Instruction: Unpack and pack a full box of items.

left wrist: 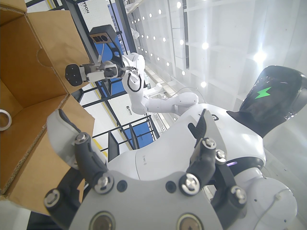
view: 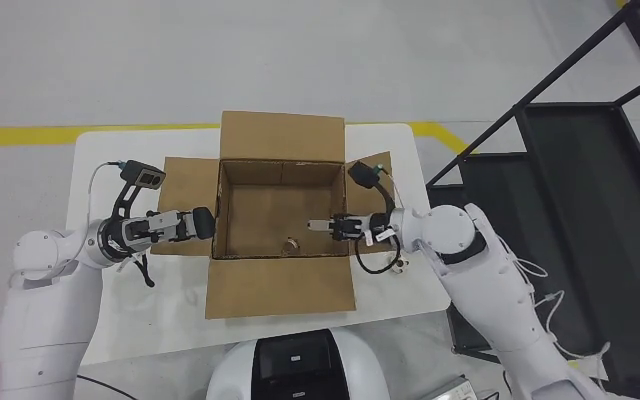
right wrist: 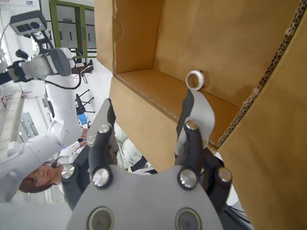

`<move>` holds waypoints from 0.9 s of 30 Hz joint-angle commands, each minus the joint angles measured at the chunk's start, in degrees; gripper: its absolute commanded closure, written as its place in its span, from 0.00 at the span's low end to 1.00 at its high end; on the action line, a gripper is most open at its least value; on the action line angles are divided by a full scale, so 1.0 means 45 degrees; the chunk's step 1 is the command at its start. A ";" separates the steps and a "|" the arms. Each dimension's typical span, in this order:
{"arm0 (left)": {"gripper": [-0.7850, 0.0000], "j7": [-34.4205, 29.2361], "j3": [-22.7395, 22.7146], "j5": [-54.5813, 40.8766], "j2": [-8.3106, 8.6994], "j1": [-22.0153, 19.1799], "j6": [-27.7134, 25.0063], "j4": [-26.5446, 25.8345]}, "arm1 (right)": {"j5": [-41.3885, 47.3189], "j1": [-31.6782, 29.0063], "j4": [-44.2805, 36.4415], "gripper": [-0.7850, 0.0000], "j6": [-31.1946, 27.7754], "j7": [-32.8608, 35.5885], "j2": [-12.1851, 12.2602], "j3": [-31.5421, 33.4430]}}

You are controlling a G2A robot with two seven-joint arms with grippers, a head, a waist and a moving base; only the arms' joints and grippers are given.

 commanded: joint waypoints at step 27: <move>0.00 0.0000 0.0000 0.0000 0.0000 0.0000 0.0000 0.0000 | -0.2703 -0.6952 -0.0879 0.00 -0.2296 -0.0245 0.0885 0.6130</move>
